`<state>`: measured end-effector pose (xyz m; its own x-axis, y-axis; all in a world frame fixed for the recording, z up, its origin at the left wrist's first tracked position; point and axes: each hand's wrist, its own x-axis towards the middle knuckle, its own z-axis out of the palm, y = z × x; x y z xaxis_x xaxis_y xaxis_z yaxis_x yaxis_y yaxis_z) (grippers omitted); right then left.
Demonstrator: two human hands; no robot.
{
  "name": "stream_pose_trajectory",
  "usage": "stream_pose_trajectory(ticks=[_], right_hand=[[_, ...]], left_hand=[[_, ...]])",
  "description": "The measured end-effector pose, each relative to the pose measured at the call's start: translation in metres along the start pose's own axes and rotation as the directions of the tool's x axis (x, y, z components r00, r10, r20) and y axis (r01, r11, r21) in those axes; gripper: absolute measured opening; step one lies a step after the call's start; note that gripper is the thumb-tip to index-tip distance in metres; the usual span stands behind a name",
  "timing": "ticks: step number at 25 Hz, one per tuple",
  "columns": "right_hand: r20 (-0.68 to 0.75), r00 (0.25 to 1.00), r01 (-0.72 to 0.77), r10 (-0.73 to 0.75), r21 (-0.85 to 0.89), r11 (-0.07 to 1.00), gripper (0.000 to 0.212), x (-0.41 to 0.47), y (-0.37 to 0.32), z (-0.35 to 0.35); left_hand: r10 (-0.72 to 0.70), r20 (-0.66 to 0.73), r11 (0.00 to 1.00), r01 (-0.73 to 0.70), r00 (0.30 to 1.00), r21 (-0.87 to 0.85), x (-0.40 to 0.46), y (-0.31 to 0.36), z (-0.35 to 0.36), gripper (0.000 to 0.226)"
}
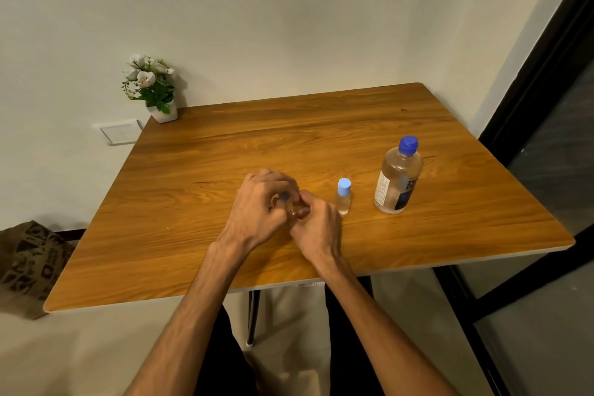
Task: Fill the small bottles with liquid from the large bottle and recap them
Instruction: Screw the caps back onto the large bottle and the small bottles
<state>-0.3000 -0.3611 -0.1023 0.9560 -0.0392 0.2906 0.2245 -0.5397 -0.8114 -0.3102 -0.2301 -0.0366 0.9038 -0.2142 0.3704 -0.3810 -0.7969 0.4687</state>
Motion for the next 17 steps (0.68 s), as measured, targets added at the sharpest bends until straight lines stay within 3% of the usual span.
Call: stream_pose_trajectory(ticks=[4,6,8,10,13,15,17], right_hand=[[0.023,1.0,0.013,-0.013,0.005,1.0,0.042,-0.0005,-0.0012,-0.002],[0.038,0.999,0.011,-0.011,0.015,1.0,0.046,-0.0006,-0.002,-0.0025],[0.027,0.999,0.019,-0.02,0.016,1.0,0.05,-0.0014,-0.0025,-0.0019],[0.021,0.999,0.026,-0.027,0.013,1.0,0.051,-0.0015,-0.0022,-0.0013],[0.057,0.998,-0.011,0.011,0.001,1.0,0.029,-0.0005,-0.0014,-0.0026],[0.099,0.995,-0.023,0.023,0.0,1.0,0.033,-0.0011,-0.0021,-0.0035],[0.116,0.993,-0.019,0.021,-0.02,1.0,0.036,-0.0026,-0.0021,-0.0034]], left_hand=[[-0.086,-0.138,0.988,0.102,0.987,0.114,0.0034,0.0014,0.0008,0.023],[-0.106,-0.073,0.979,0.117,0.992,0.164,0.0055,0.0015,-0.0031,0.017],[-0.013,0.029,0.995,0.01,0.999,0.097,0.0041,0.0063,-0.0057,0.02],[0.0,0.013,0.999,-0.001,1.0,0.041,0.0026,0.0103,-0.004,0.02],[-0.13,-0.082,0.972,0.144,0.988,0.186,0.0048,0.0058,-0.0003,0.022],[-0.163,-0.02,0.965,0.164,0.986,0.203,0.0082,0.0017,-0.0008,0.021],[-0.08,0.063,0.985,0.068,0.995,0.161,0.0104,0.0006,-0.0019,0.011]])
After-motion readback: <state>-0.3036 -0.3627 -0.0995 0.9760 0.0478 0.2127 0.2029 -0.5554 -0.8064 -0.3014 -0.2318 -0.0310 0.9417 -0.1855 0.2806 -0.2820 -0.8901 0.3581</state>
